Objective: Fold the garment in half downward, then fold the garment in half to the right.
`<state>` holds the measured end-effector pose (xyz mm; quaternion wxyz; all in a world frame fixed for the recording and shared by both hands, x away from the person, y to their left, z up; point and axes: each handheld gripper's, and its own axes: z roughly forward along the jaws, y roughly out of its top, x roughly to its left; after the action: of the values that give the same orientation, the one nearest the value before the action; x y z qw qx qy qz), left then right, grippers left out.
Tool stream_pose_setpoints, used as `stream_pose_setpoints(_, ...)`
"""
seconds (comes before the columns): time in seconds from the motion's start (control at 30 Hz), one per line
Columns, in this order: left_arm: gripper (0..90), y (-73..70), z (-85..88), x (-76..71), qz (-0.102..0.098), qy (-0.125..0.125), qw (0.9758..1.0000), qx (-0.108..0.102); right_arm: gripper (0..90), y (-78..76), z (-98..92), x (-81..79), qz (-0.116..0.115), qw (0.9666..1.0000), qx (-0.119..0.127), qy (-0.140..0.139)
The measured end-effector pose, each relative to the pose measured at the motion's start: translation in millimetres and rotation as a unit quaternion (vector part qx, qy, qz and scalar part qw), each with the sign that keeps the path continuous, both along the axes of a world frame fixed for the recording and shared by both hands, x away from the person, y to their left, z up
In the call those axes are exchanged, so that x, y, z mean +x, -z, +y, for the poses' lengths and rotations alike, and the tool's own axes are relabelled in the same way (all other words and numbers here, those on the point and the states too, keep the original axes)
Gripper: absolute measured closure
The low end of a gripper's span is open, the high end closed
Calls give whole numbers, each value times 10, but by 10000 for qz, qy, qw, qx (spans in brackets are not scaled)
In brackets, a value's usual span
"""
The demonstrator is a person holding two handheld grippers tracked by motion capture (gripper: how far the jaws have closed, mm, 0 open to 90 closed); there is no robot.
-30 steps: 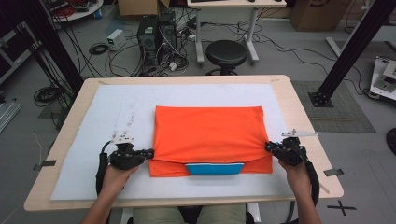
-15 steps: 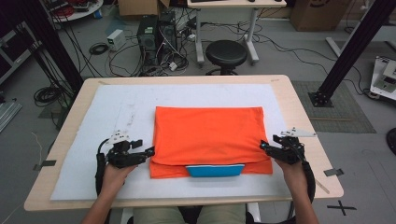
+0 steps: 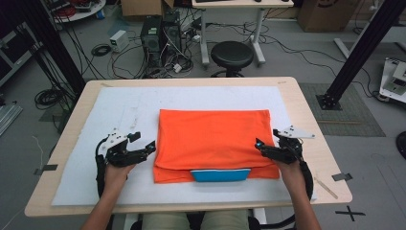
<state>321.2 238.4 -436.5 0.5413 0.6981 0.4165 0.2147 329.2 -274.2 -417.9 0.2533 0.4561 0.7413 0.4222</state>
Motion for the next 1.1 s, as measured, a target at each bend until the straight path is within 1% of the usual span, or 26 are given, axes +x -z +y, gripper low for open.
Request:
stream_pose_setpoints(0.17,225,9,-4,14,-3,0,10000,62,213,7,-19,-11,31,10000,5,21)
stream_pose_setpoints(0.33,225,11,-3,16,24,-9,10000,45,213,3,-37,-17,44,10000,30,54)
stream_pose_setpoints(0.57,225,6,-8,1,152,38,9999,48,213,-2,-32,-36,45,10000,10,50)
stream_pose_setpoints(0.67,225,6,-16,-6,264,56,9996,27,213,-9,-22,-39,51,10000,5,37)
stream_pose_setpoints(0.8,225,16,-25,-27,493,56,9988,38,213,-18,-5,-47,50,10000,-10,14)
stream_pose_setpoints(0.9,225,40,-23,-57,698,93,9975,64,213,-16,8,-43,71,10000,-44,2)
stream_pose_setpoints(0.97,225,59,-21,-89,852,99,9963,41,213,-14,17,-35,60,10000,-43,-15)
stream_pose_setpoints(1.1,225,73,-36,-134,1016,161,9947,90,213,-8,63,-29,97,9999,-81,-86)
